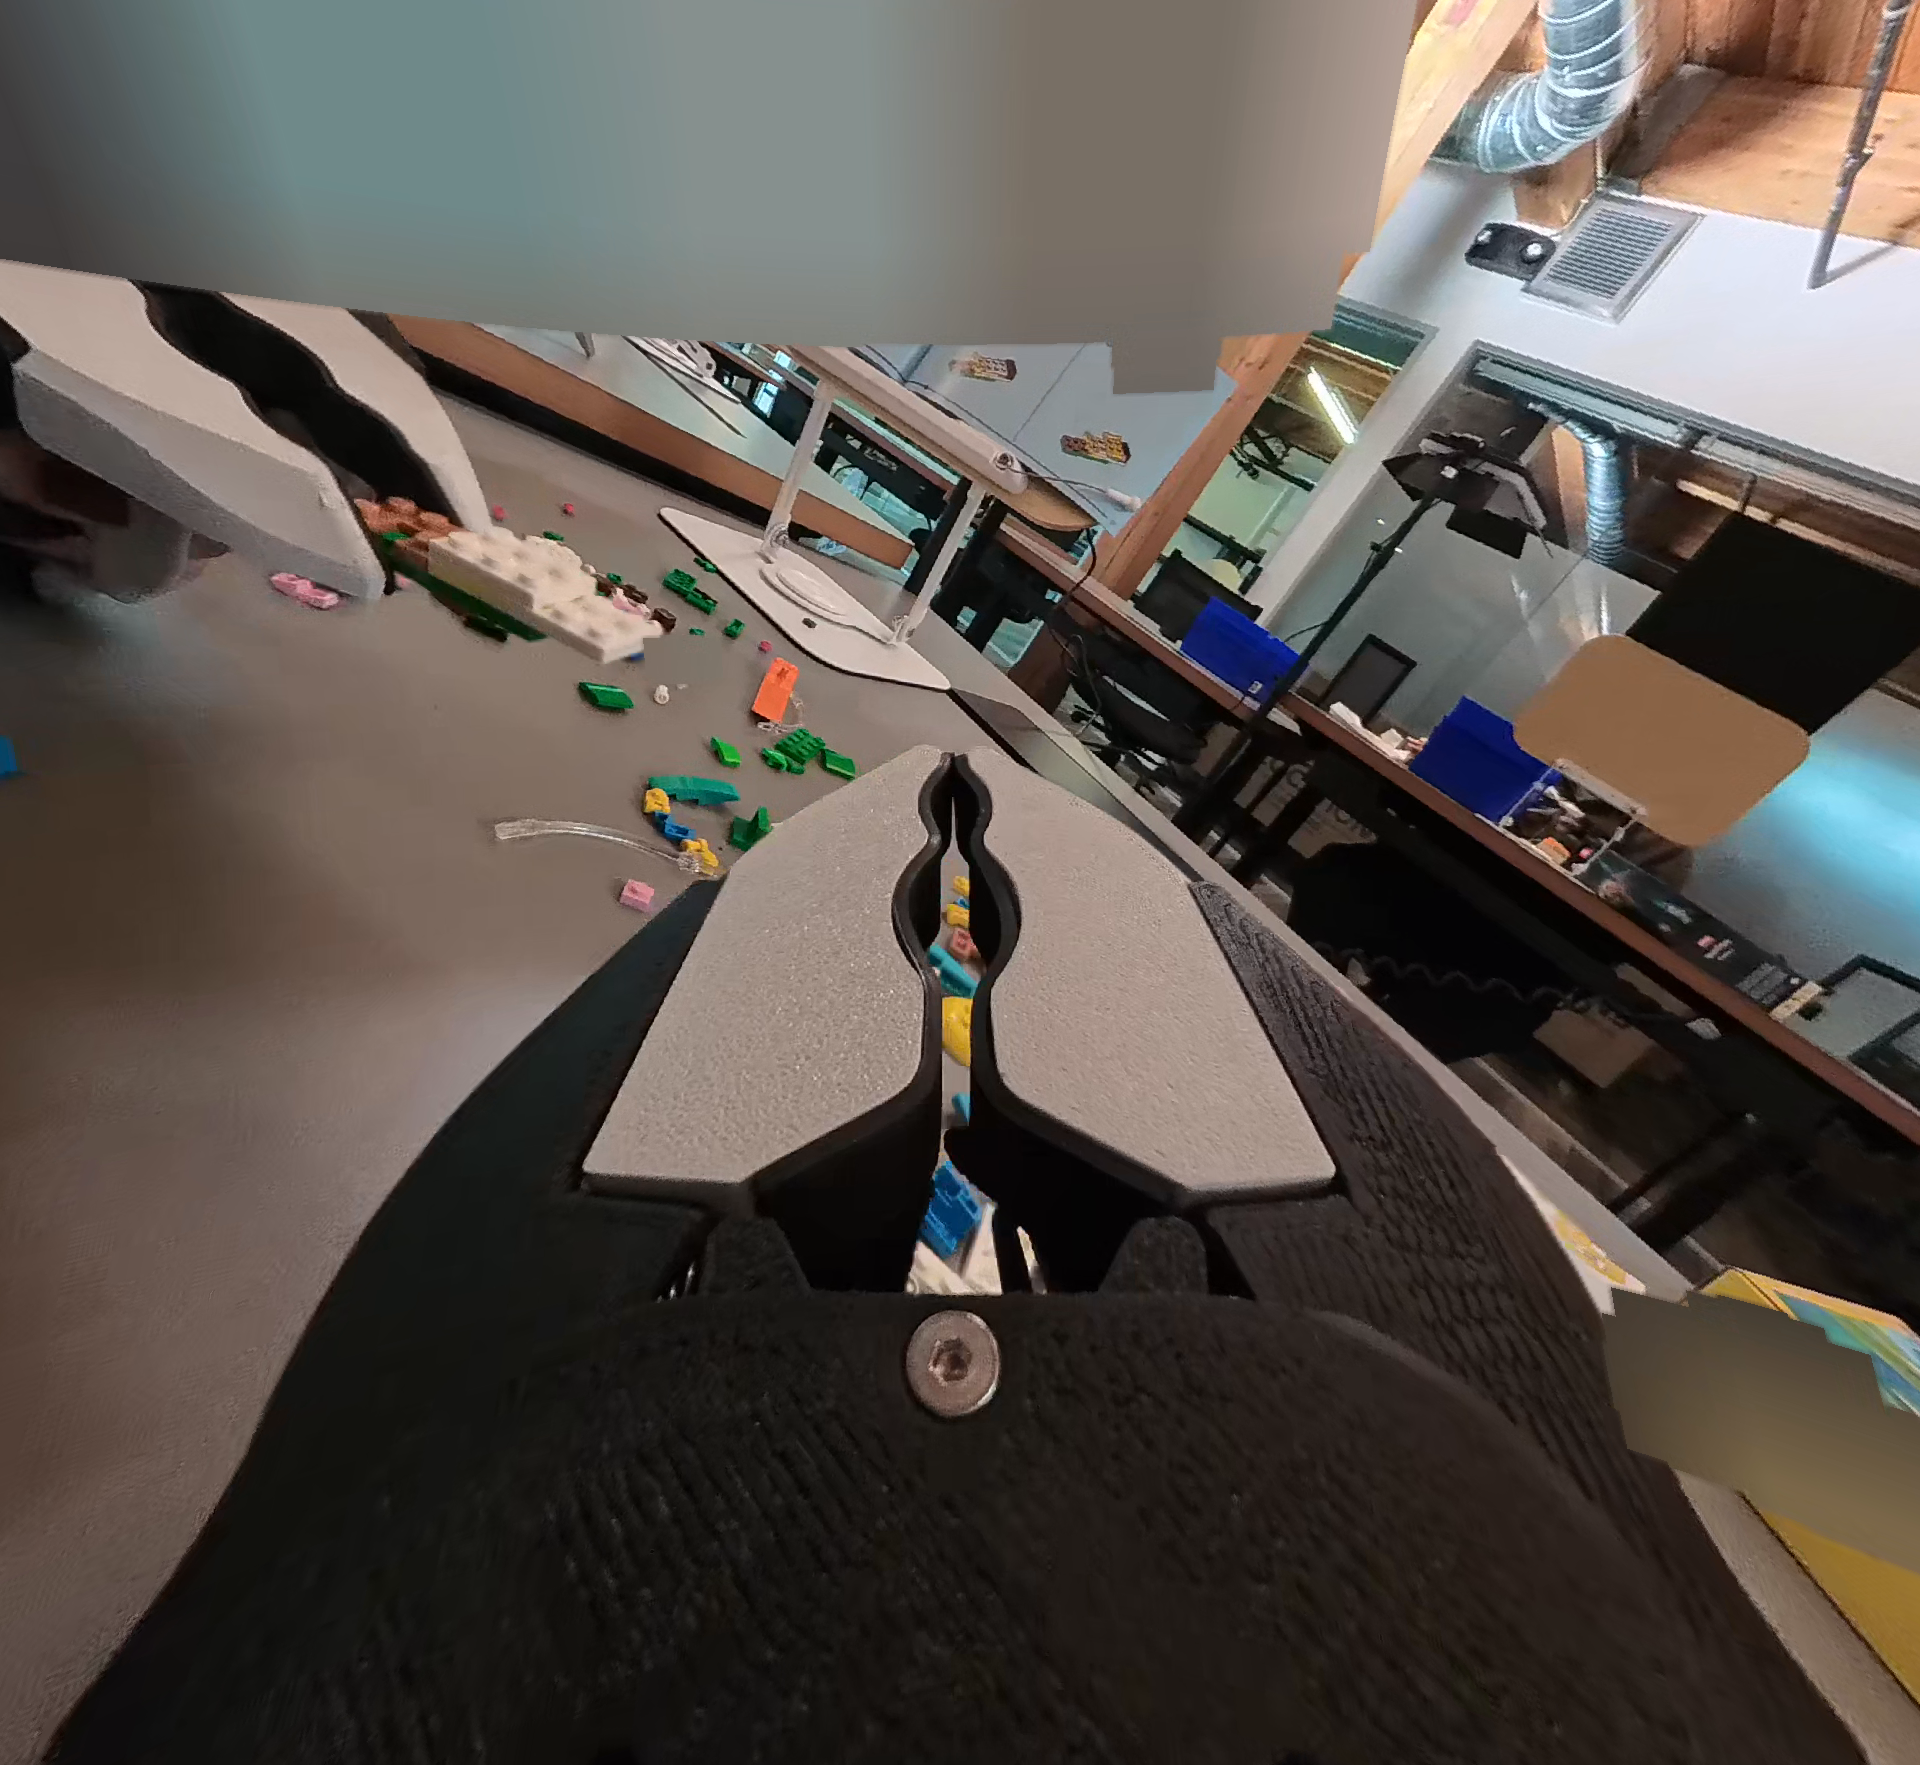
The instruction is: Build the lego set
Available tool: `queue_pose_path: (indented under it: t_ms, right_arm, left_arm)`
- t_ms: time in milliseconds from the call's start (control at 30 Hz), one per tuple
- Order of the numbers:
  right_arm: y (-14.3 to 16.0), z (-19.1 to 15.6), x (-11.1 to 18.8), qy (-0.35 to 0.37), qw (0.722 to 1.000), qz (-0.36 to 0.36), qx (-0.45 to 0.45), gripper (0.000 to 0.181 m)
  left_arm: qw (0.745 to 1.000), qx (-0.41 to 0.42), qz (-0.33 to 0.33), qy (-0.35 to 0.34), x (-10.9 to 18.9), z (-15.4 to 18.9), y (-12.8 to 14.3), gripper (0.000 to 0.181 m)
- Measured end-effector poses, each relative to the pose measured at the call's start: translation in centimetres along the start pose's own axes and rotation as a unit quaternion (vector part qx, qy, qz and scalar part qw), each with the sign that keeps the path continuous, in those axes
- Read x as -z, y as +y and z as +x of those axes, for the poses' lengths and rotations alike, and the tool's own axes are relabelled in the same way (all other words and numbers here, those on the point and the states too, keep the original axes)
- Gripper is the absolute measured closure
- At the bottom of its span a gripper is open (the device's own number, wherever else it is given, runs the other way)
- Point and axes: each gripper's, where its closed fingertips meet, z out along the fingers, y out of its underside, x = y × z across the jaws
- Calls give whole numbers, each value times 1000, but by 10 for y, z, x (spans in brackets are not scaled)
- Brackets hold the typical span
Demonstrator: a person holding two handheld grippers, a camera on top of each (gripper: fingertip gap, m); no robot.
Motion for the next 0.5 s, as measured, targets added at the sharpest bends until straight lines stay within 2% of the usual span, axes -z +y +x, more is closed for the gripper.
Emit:
queue_pose_path:
  t_ms: [133,233,333,367,433,500]
  right_arm:
    - [-4,20,4,39,999,6,-19,181]
    - [-1,68,21,119,993,-16,-3,181]
    - [30,113,45,179,981,-73,-20,181]
    - [42,123,51,186,977,-90,-46,181]
    - [58,128,57,156,976,-101,-113,181]
    - [61,127,59,130,977,-94,-140,181]
  left_arm:
    - [1000,-5,1,0,0,1,0,164]
    - [999,-13,-20,30,-3,10,5,164]
    - [998,-26,-43,40,-7,15,11,164]
    - [997,-30,-50,42,-8,17,13,164]
    - [997,-36,-60,42,-10,18,15,164]
    - [996,-35,-69,47,-11,19,17,164]
